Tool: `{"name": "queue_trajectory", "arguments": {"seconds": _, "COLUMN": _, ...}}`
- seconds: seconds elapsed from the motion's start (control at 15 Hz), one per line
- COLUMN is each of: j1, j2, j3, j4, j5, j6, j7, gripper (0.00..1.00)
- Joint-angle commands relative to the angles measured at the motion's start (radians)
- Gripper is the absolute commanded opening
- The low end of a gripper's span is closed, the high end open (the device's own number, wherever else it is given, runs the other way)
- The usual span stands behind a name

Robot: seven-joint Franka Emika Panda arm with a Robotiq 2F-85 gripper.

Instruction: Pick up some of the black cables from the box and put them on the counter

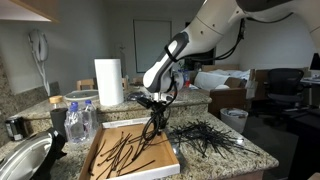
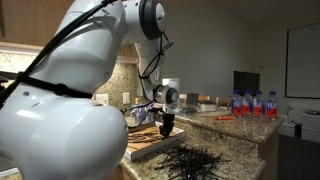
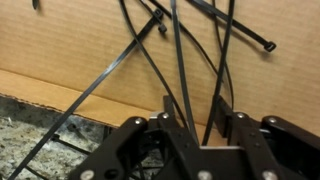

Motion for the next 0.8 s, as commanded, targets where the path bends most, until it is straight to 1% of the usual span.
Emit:
{"name": "queue_trajectory", "arguments": {"seconds": 0.0, "j1": 0.003, "j2": -0.005, "j3": 0.002, "j4": 0.016, "j5": 0.009, "j6": -0.030, "j7": -0.035, "gripper": 0.15}}
{"name": "queue_trajectory", "arguments": {"seconds": 0.07, "j1": 0.007, "j2": -0.007, "j3": 0.003, "j4": 0.017, "j5": 0.006, "j6": -0.033, "j7": -0.034, "gripper": 0.07}}
{"name": "queue_trajectory", "arguments": {"seconds": 0.13, "j1": 0.012, "j2": -0.009, "j3": 0.003, "j4": 0.020, "j5": 0.002, "j6": -0.038, "j7": -0.033, "gripper": 0.02}}
{"name": "queue_trajectory", "arguments": {"seconds": 0.2, "j1": 0.017, "j2": -0.008, "j3": 0.004, "j4": 0.024, "j5": -0.001, "j6": -0.045, "j7": -0.032, "gripper": 0.00}}
{"name": "queue_trajectory", "arguments": {"seconds": 0.73, "j1": 0.033, "j2": -0.017, "j3": 0.020, "j4": 0.029, "j5": 0.003, "j6": -0.083, "j7": -0.047, "gripper": 0.00}}
